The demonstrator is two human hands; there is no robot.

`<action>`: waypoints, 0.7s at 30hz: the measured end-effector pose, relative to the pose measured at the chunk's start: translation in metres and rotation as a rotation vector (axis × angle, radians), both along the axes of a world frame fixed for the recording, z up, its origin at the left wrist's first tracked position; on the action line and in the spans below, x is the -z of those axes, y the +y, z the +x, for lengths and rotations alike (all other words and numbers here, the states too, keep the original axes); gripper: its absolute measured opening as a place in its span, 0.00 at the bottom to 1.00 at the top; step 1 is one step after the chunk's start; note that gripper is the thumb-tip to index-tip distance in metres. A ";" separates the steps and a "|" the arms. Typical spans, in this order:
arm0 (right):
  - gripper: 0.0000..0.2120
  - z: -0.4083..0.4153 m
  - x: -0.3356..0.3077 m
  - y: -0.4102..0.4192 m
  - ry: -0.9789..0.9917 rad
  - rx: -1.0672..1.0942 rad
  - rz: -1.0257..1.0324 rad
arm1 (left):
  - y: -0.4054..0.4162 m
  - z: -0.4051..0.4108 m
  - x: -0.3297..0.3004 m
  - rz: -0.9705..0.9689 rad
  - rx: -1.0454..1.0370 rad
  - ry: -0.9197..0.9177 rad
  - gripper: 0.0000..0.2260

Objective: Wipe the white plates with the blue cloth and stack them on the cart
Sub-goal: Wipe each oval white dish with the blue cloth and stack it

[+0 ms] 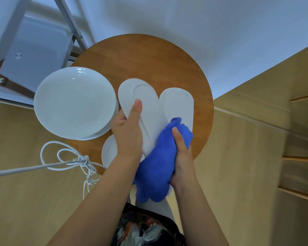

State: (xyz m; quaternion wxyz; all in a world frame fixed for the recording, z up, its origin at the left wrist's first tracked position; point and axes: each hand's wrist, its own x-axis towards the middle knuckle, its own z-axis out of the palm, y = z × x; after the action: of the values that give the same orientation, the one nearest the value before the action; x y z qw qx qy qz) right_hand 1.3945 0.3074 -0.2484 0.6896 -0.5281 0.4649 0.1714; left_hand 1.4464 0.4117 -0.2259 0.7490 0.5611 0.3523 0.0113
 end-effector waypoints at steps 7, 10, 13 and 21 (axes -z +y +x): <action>0.17 0.024 -0.004 -0.025 -0.014 -0.093 0.050 | 0.018 -0.006 -0.003 -0.002 0.203 -0.054 0.13; 0.29 0.027 -0.010 -0.063 -0.085 -0.205 0.027 | 0.071 0.007 -0.002 -0.573 0.424 0.140 0.35; 0.31 0.027 -0.010 -0.071 -0.143 -0.272 -0.058 | 0.075 0.006 0.008 -0.661 0.532 0.357 0.31; 0.33 0.003 0.004 -0.030 -0.201 -0.023 -0.348 | 0.032 0.000 0.012 -0.544 0.323 0.338 0.13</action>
State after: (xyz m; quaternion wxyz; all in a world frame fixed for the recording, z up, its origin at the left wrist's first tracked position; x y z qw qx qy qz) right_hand 1.3972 0.2776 -0.2526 0.6290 -0.6589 0.4103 0.0427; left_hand 1.4460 0.4439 -0.2382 0.7942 0.3837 0.3680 -0.2941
